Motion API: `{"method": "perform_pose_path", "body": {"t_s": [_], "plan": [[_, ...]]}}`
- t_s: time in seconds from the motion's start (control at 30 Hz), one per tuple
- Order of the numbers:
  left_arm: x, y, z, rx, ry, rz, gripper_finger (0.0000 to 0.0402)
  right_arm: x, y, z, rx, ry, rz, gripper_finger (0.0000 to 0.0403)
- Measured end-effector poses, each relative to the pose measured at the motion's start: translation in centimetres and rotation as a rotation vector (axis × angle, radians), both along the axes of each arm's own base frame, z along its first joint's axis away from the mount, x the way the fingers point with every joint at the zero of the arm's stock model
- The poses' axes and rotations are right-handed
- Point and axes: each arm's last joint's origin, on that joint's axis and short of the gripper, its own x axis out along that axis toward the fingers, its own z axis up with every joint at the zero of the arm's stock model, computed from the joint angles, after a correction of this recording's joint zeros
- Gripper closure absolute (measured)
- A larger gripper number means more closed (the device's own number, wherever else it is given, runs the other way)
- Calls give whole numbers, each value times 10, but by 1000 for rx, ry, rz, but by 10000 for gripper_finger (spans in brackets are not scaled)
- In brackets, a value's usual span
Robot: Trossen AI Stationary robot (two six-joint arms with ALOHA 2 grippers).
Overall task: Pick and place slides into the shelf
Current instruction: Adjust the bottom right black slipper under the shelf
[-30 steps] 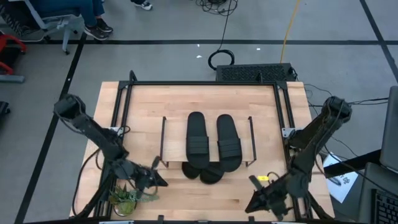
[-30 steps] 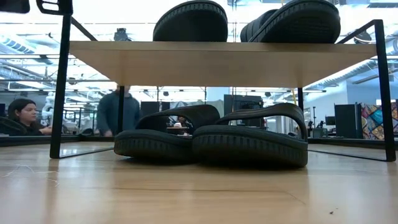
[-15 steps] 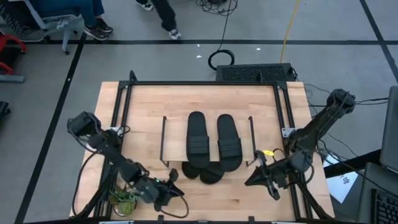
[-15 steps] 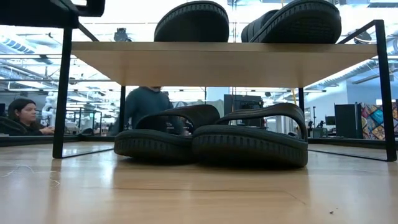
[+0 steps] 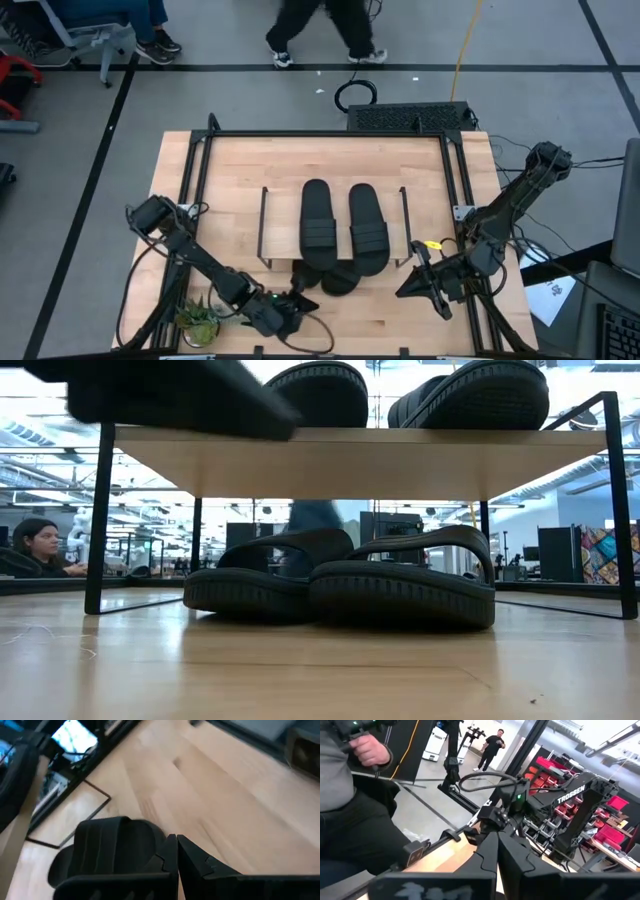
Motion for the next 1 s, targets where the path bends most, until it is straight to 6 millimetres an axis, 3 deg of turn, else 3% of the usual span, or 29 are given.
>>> {"method": "perform_pose_path", "body": {"t_s": [0.17, 0.33, 0.53, 0.8, 1.0], "plan": [[20, 2, 4, -151, -6, 76, 400, 0, 0, 0, 16, 4, 0, 403], [31, -5, -12, -68, -21, 154, 401, 0, 0, 0, 19, 3, 3, 403], [43, -15, -11, -81, -79, 272, 400, 0, 0, 1, 28, 5, 4, 403], [46, -14, -6, -267, -118, 419, 401, 0, 0, 1, 22, -1, 5, 403], [37, -21, -10, -315, -88, 444, 401, 0, 0, 1, 41, 7, 4, 403]]}}
